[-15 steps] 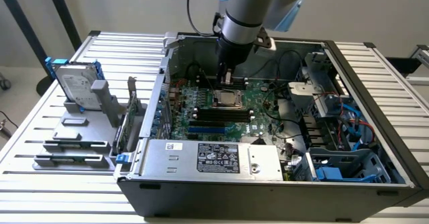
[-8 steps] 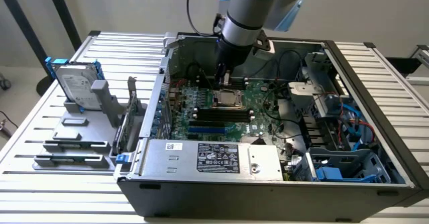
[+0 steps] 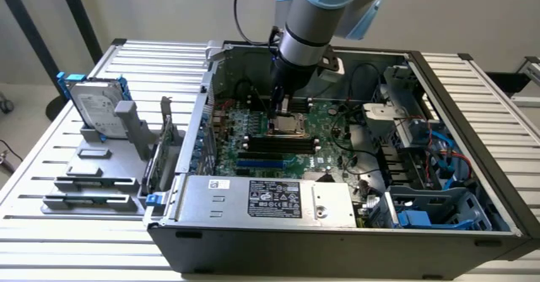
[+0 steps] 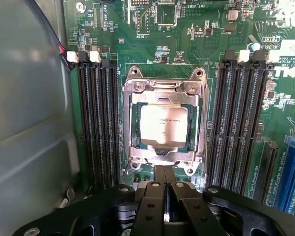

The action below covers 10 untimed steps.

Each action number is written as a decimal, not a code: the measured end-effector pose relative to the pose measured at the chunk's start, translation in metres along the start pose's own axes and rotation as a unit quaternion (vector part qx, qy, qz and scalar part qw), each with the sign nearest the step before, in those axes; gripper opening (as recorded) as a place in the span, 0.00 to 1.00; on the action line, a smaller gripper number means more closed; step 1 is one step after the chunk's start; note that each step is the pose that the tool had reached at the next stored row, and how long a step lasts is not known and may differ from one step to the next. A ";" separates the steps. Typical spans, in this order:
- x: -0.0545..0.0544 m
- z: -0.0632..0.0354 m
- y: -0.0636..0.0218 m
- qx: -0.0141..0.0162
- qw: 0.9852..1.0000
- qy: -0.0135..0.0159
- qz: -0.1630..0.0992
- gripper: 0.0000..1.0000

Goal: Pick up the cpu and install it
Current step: 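Close the cpu cover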

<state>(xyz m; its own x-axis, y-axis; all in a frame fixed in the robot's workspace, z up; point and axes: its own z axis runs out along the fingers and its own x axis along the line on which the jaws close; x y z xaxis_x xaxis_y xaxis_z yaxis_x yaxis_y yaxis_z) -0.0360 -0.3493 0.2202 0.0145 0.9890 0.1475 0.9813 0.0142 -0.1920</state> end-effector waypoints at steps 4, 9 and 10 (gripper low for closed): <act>-0.001 0.0071 0.0015 0.001 1.000 0.000 0.000 0.11; -0.002 0.0150 0.0031 0.002 1.000 0.000 0.000 0.11; -0.002 0.0162 0.0034 0.003 1.000 0.000 0.000 0.11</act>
<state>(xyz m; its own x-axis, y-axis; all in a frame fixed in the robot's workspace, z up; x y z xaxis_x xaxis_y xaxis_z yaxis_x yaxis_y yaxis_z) -0.0359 -0.3493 0.2034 0.0152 0.9889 0.1478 0.9802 0.0145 -0.1977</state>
